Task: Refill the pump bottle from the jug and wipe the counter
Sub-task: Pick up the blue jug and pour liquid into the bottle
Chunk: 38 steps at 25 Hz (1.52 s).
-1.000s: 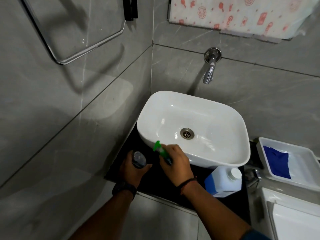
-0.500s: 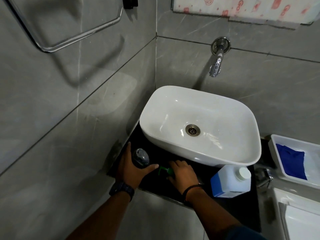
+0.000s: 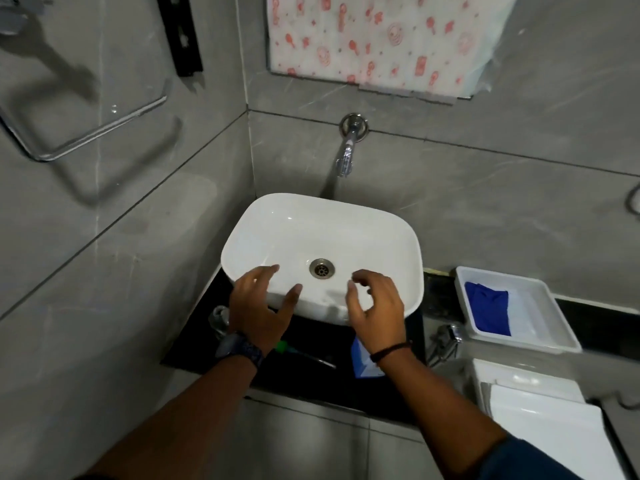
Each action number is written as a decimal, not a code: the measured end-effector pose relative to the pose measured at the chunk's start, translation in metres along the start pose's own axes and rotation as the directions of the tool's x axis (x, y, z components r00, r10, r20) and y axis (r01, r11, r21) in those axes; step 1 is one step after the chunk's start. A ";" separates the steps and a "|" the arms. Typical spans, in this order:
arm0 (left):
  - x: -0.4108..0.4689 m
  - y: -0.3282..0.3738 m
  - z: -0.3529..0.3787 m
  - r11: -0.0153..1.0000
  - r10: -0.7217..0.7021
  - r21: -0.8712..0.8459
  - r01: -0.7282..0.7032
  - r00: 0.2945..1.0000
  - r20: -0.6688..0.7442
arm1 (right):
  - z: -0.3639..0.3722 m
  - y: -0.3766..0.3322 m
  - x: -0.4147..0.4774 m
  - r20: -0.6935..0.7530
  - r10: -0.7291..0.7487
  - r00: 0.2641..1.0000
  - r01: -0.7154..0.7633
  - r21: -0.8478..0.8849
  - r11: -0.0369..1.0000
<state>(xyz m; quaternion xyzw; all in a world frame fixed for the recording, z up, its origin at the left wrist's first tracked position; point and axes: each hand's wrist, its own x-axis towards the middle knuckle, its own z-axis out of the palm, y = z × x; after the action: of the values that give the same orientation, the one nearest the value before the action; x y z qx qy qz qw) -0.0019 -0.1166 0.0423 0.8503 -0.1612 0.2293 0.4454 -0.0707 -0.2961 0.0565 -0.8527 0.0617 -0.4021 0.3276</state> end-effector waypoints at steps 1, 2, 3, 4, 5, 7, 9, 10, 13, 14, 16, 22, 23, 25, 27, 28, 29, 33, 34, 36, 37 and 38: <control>-0.004 0.015 0.012 0.999 0.034 -0.029 -0.033 0.999 0.028 | -0.019 0.011 0.000 -0.035 0.065 0.997 -0.064 0.021 0.998; -0.008 0.029 0.023 0.997 0.059 -0.055 -0.055 0.995 0.075 | -0.036 0.023 -0.003 -0.034 0.124 0.992 -0.123 0.033 0.992; -0.014 0.041 0.034 0.995 0.076 -0.077 -0.066 0.988 0.136 | -0.051 0.036 -0.009 0.012 0.180 0.984 -0.180 0.034 0.983; -0.019 0.051 0.044 0.993 0.091 -0.098 -0.072 0.974 0.207 | -0.064 0.048 -0.017 0.107 0.237 0.966 -0.241 0.027 0.970; -0.023 0.057 0.053 0.990 0.110 -0.115 -0.081 0.953 0.283 | -0.073 0.059 -0.025 0.235 0.295 0.926 -0.307 0.013 0.952; -0.031 0.066 0.066 0.982 0.176 -0.138 -0.128 0.890 0.421 | -0.082 0.075 -0.041 0.467 0.379 0.799 -0.408 -0.044 0.912; -0.037 0.071 0.077 0.966 0.257 -0.140 -0.216 0.822 0.508 | -0.083 0.083 -0.051 0.567 0.398 0.721 -0.440 -0.069 0.895; -0.039 0.073 0.082 0.956 0.291 -0.131 -0.262 0.797 0.529 | -0.081 0.086 -0.053 0.586 0.389 0.711 -0.442 -0.059 0.895; -0.047 0.077 0.095 0.953 0.295 -0.103 -0.286 0.786 0.544 | -0.073 0.088 -0.053 0.608 0.377 0.699 -0.470 -0.006 0.882; -0.049 0.078 0.097 0.958 0.279 -0.102 -0.267 0.794 0.541 | -0.070 0.088 -0.052 0.604 0.390 0.695 -0.496 0.010 0.868; -0.051 0.081 0.100 0.972 0.230 -0.088 -0.218 0.805 0.547 | -0.066 0.089 -0.049 0.603 0.417 0.680 -0.538 0.024 0.843; -0.060 0.091 0.097 0.998 0.055 0.006 -0.064 0.896 0.441 | -0.064 0.094 -0.052 0.576 0.390 0.718 -0.528 0.087 0.845; -0.064 0.093 0.096 0.999 0.028 0.029 -0.043 0.913 0.406 | -0.064 0.093 -0.054 0.566 0.391 0.726 -0.521 0.082 0.849; -0.069 0.092 0.090 0.998 -0.044 0.051 0.028 0.940 0.339 | -0.063 0.093 -0.057 0.554 0.402 0.729 -0.517 0.061 0.854; -0.076 0.086 0.084 0.999 -0.034 0.044 0.021 0.948 0.317 | -0.065 0.095 -0.058 0.554 0.414 0.722 -0.524 0.048 0.850; -0.079 0.084 0.082 1.000 -0.010 0.026 0.002 0.953 0.303 | -0.066 0.096 -0.058 0.555 0.412 0.723 -0.517 0.039 0.855; -0.080 0.082 0.082 1.000 0.005 -0.001 -0.004 0.958 0.287 | -0.066 0.096 -0.057 0.554 0.407 0.727 -0.502 0.024 0.865; -0.073 0.085 0.091 0.996 0.083 -0.009 -0.089 0.884 0.461 | -0.066 0.093 -0.056 0.539 0.403 0.740 -0.484 0.011 0.875; -0.071 0.084 0.094 0.992 0.102 0.012 -0.125 0.853 0.512 | -0.067 0.094 -0.057 0.542 0.403 0.737 -0.489 0.017 0.872; -0.064 0.083 0.095 0.983 0.110 0.069 -0.170 0.846 0.521 | -0.067 0.094 -0.058 0.550 0.402 0.732 -0.493 0.021 0.870; -0.061 0.084 0.094 0.981 0.110 0.087 -0.174 0.867 0.487 | -0.067 0.093 -0.057 0.549 0.402 0.733 -0.491 0.017 0.871; -0.059 0.087 0.093 0.982 0.114 0.086 -0.166 0.896 0.429 | -0.068 0.093 -0.057 0.546 0.403 0.734 -0.487 0.011 0.873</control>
<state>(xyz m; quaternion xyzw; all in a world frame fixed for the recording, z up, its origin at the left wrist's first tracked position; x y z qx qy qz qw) -0.0699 -0.2378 0.0239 0.8912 -0.3004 0.0806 0.3302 -0.1432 -0.3814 -0.0053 -0.8618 0.1411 -0.0651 0.4828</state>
